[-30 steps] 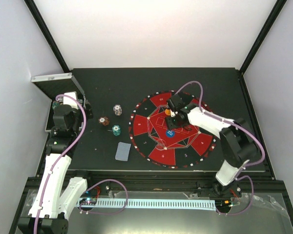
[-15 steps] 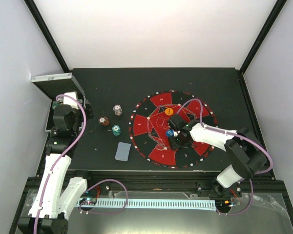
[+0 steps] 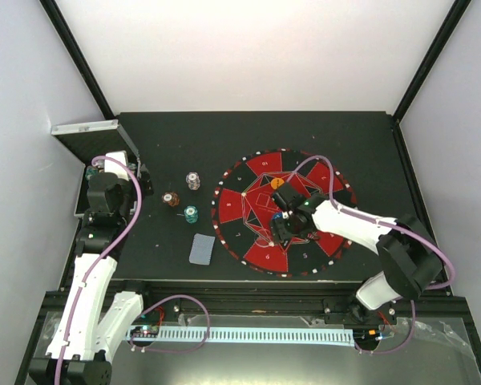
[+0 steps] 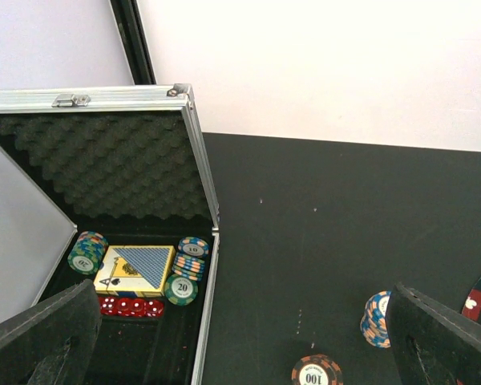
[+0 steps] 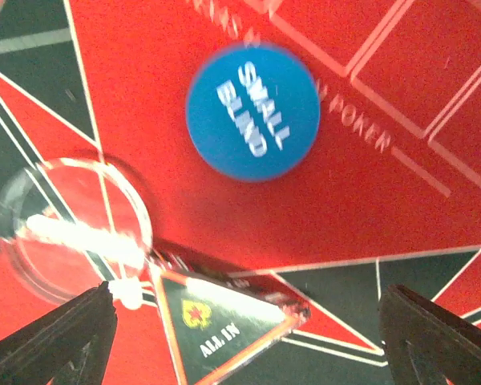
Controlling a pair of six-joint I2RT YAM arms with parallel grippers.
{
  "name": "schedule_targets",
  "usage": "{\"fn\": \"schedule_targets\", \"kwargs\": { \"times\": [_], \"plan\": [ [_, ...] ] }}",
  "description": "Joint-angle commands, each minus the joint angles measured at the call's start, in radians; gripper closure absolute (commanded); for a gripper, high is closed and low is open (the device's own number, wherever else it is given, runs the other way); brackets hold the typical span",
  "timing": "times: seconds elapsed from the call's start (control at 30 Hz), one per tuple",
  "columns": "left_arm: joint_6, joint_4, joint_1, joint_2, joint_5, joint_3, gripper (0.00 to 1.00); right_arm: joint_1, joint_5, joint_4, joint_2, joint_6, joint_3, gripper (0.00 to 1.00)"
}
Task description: Distribute texas hold em gaming equipment
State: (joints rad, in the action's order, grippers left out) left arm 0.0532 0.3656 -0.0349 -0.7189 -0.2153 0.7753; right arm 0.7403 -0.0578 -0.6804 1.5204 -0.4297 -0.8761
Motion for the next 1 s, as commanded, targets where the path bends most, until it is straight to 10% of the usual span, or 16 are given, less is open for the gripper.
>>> {"fn": "schedule_targets", "kwargs": {
  "times": [0.0, 0.97],
  "plan": [
    [0.007, -0.018, -0.008, 0.013, 0.008, 0.002, 0.01, -0.03, -0.033, 0.016, -0.015, -0.018, -0.071, 0.11],
    [0.007, -0.02, -0.013, 0.01, 0.01, 0.001, 0.01, -0.073, 0.02, 0.098, 0.331, 0.037, -0.21, 0.43]
  ]
}}
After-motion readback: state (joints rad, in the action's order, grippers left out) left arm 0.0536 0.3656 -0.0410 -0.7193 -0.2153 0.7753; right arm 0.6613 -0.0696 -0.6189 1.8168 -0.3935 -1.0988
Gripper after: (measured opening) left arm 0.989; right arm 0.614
